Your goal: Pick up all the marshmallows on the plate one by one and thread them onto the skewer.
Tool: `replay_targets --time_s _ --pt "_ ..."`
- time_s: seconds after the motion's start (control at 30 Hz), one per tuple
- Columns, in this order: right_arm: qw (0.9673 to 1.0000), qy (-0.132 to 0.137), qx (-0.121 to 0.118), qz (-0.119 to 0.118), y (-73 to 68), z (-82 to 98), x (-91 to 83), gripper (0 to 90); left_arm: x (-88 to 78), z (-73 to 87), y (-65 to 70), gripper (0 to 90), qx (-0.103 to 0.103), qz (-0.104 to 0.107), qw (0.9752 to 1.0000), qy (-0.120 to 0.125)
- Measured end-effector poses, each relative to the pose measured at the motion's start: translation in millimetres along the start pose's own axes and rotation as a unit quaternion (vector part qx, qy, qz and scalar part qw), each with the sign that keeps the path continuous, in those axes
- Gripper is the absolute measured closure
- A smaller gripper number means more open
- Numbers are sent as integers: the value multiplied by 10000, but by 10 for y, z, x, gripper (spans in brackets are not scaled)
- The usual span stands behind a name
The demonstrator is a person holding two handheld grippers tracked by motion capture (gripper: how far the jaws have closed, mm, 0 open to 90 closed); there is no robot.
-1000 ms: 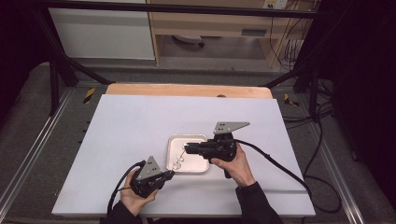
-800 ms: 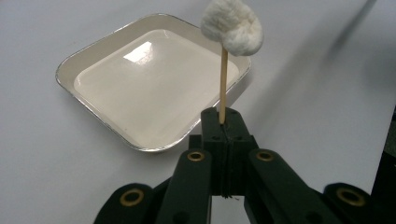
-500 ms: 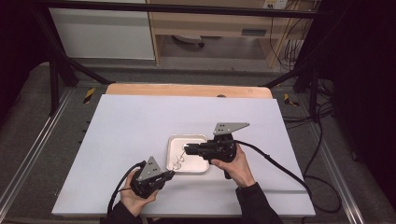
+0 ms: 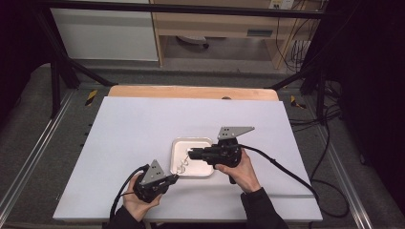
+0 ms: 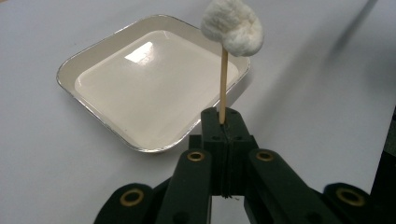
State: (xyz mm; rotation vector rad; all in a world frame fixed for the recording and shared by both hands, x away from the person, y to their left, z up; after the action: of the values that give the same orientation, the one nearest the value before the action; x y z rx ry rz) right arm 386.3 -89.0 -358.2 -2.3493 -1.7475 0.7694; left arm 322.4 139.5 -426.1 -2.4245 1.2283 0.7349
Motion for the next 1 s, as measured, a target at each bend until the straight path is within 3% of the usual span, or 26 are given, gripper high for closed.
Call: replay_targets --time_s 0.63,0.67,0.7,0.73,0.77,0.87,1.0 --pt "10000 -33 -17 -28 -8 34 40 836 8 -6 7 894 -11 103 9999 19" --pt "9999 -98 -17 -44 -8 42 49 834 -22 -51 9 894 -82 133 9998 144" --pt "9991 -411 -121 21 -10 98 118 835 -34 -70 19 894 161 -76 9998 45" --pt "9995 -306 -3 -9 -2 129 143 835 -37 -59 1 894 56 -14 9999 113" --pt "9996 -260 -54 -25 2 128 140 834 -38 -48 -13 894 -22 21 9999 162" --pt "9998 -131 -1 -137 0 96 180 830 -56 -55 -19 894 -27 21 9999 151" --pt "9999 -80 -65 -3 -10 93 158 787 -24 -53 -15 893 -57 77 9999 130"
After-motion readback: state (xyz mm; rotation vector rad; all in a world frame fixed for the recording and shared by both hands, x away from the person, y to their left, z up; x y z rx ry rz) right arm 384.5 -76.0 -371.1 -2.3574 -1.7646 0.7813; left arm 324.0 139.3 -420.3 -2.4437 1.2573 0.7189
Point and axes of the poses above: each handheld gripper's, and its own axes: x roughly forward along the jaws, z roughly out of its underside, y roughly to its right, the point moved 2 cm from there along x, roughly forward along the jaws, and after that the axes turned 4 degrees about x, right-handed, at the moved point
